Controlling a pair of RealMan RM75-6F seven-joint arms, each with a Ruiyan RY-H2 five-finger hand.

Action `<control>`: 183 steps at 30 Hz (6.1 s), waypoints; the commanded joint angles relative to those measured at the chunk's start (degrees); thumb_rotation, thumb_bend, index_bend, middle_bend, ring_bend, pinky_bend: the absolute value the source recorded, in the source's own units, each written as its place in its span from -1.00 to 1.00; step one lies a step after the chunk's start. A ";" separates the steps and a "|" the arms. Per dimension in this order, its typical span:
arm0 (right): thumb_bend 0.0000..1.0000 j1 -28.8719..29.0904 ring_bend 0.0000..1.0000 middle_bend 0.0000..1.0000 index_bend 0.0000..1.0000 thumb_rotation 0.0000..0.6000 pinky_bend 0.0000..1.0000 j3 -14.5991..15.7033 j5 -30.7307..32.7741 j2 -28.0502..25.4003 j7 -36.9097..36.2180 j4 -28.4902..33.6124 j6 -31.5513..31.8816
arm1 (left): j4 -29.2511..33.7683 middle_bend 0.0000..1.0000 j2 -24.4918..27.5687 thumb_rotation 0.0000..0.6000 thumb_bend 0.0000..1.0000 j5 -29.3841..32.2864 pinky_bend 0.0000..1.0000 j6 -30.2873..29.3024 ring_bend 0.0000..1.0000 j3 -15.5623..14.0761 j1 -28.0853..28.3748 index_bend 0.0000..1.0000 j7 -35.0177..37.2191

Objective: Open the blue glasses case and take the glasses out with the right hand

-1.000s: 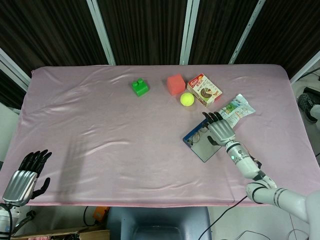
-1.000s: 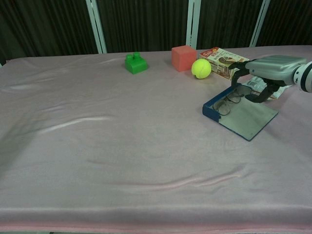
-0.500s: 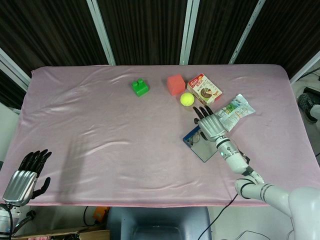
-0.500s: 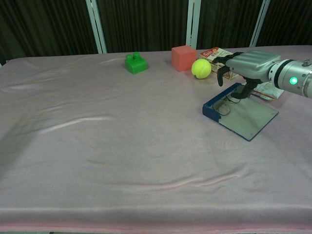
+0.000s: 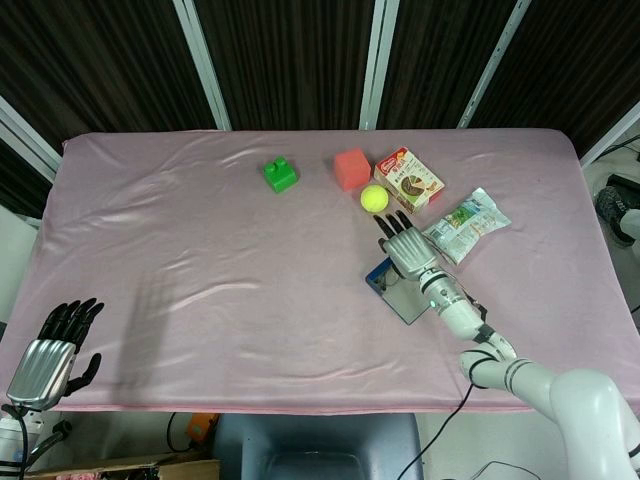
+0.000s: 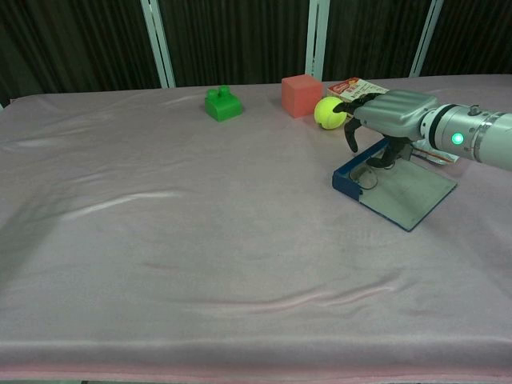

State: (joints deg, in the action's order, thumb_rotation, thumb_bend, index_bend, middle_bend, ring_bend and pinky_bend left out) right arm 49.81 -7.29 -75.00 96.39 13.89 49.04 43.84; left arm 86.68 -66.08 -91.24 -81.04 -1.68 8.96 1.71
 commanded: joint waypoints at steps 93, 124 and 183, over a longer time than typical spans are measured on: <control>-0.06 -4.41 -0.98 -0.82 0.22 1.00 -1.00 -2.74 -7.90 6.53 -5.38 -6.22 23.10 | -0.16 -0.91 0.86 1.00 -0.14 -1.81 -0.88 0.32 -1.00 -1.33 0.45 -1.00 2.81; -0.06 -5.23 -0.98 -0.82 0.20 1.00 -1.00 -5.01 -4.15 4.64 -5.17 -5.07 20.13 | -0.19 -0.91 0.68 1.00 -0.14 -1.52 -0.88 1.44 -1.00 -1.48 1.01 -1.00 2.80; -0.07 -10.08 -1.00 -0.99 0.20 1.00 -1.00 7.01 -12.28 -11.62 2.55 12.89 13.07 | 0.28 -0.92 0.21 1.00 -0.13 -1.73 -0.87 2.94 -1.00 -2.21 1.65 -1.00 1.77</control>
State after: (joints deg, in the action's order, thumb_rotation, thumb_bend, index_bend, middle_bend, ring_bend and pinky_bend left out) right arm 39.66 -0.70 -86.82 84.03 17.33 63.12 57.43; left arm 86.98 -65.87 -92.97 -78.09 -3.89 10.61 3.49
